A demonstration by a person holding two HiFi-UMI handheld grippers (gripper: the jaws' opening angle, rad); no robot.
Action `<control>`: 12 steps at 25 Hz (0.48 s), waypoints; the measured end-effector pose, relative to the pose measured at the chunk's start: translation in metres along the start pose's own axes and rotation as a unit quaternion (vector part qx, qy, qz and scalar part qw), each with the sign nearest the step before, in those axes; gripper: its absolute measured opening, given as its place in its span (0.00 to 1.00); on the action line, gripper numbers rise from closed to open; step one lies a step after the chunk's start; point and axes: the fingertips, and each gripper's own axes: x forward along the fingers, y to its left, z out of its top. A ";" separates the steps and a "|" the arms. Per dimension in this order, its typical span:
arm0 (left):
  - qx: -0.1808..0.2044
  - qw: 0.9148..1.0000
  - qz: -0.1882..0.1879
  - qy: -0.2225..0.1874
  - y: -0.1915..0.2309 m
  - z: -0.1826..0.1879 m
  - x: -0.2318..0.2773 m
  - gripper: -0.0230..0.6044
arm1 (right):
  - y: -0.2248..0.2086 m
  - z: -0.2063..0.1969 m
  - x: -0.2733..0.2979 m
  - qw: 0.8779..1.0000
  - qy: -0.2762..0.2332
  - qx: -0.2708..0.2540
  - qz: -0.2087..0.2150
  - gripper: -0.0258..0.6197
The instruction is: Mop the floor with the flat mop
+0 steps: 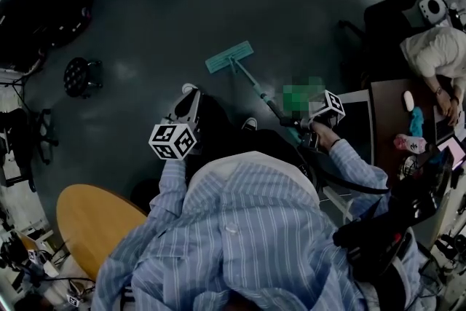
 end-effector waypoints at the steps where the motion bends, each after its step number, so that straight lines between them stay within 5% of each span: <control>1: 0.003 1.000 -0.002 0.003 0.000 0.000 0.001 0.06 | 0.001 -0.001 0.002 1.000 0.000 0.000 0.002 0.23; 12: 0.006 1.000 0.000 0.011 0.010 -0.001 0.000 0.06 | 0.002 -0.016 0.015 1.000 0.012 0.008 0.012 0.23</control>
